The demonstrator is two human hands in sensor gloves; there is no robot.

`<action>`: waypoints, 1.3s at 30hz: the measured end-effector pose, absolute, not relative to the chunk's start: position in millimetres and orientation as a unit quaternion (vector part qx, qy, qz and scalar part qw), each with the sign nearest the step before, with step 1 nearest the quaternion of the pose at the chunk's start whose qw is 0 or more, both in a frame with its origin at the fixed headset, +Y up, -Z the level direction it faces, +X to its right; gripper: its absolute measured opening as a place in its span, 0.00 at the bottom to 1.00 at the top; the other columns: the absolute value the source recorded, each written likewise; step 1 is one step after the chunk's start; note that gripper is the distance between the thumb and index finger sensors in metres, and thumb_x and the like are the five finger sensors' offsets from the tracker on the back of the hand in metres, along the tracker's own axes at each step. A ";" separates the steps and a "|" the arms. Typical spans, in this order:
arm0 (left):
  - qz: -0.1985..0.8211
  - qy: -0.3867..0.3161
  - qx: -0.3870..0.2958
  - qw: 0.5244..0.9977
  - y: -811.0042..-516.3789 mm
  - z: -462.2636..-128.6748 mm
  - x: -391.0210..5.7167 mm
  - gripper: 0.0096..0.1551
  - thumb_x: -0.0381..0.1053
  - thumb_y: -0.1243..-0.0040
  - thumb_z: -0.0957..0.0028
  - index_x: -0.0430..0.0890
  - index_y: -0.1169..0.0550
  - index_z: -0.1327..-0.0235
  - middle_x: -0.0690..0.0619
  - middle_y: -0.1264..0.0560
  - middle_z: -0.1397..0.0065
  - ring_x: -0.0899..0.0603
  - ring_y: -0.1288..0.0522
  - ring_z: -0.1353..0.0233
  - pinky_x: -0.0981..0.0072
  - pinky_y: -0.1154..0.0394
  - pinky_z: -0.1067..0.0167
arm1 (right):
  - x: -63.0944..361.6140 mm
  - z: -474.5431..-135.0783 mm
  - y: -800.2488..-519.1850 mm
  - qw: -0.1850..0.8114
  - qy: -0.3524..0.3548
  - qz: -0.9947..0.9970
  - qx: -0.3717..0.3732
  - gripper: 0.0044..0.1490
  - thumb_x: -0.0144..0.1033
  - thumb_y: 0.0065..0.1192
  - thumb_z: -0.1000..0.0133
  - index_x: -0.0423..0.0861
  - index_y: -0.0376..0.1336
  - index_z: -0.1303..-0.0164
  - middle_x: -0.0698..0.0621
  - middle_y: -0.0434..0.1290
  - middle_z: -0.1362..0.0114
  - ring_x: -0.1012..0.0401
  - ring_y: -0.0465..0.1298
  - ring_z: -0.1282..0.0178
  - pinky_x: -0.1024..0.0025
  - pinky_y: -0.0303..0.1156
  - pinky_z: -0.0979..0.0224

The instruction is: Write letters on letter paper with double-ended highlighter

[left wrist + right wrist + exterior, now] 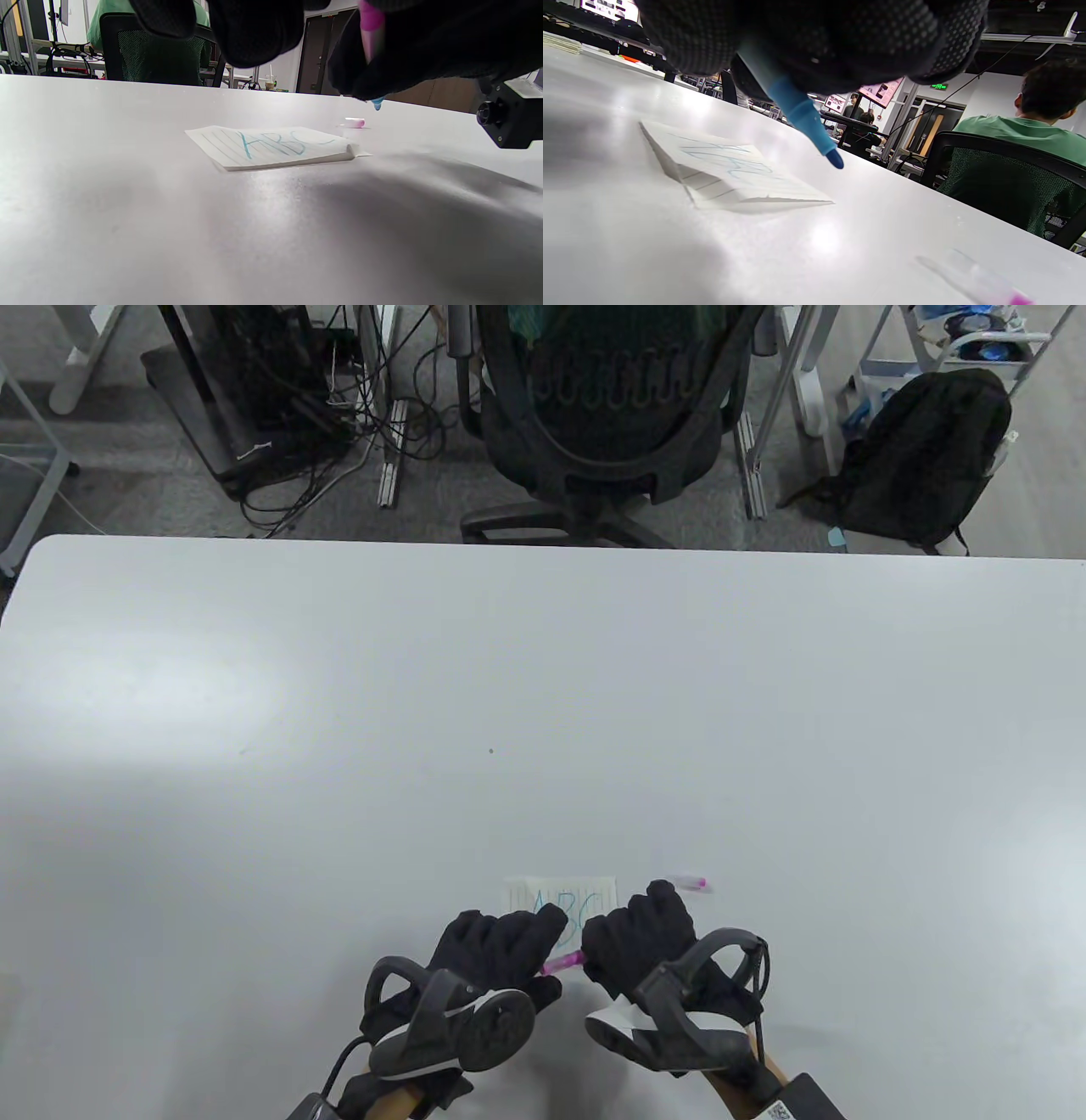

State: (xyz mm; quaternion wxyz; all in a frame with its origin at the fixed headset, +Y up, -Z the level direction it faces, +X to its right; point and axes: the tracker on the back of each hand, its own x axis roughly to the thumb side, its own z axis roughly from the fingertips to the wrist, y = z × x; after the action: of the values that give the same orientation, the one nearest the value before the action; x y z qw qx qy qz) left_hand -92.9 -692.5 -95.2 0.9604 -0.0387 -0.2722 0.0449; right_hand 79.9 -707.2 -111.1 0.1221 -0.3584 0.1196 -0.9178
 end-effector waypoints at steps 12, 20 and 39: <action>0.027 -0.278 -0.030 0.960 -692.5 -93.4 -87.6 0.33 0.61 0.62 0.36 0.48 0.33 0.22 0.51 0.25 0.28 0.52 0.21 0.37 0.45 0.29 0.23 | 73.1 -108.3 -708.0 0.137 0.116 -0.916 -0.360 0.27 0.50 0.60 0.46 0.46 0.73 0.46 0.46 0.79 0.61 0.49 0.77 0.62 0.40 0.71 0.33; 0.020 -0.279 -0.016 0.960 -689.0 -94.6 -90.2 0.29 0.61 0.62 0.34 0.49 0.28 0.29 0.53 0.21 0.34 0.52 0.19 0.43 0.46 0.27 0.25 | 72.3 -110.3 -705.1 0.134 0.139 -0.914 -0.357 0.29 0.51 0.60 0.46 0.47 0.72 0.42 0.47 0.79 0.59 0.51 0.78 0.60 0.41 0.71 0.32; 0.101 -0.227 -0.028 0.968 -685.5 -116.7 -127.5 0.30 0.59 0.67 0.34 0.49 0.33 0.24 0.53 0.25 0.30 0.52 0.22 0.38 0.45 0.30 0.22 | 156.0 -154.4 -669.2 0.011 0.125 -0.974 -0.187 0.36 0.49 0.56 0.42 0.44 0.63 0.26 0.37 0.74 0.33 0.43 0.76 0.38 0.34 0.66 0.29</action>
State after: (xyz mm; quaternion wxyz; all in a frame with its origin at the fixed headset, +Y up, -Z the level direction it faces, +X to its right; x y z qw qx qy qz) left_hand -127.5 -685.5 -116.7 0.9683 -0.0283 -0.2268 0.1010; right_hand 156.0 -669.2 -154.4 0.0115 -0.1866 0.1247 -0.9744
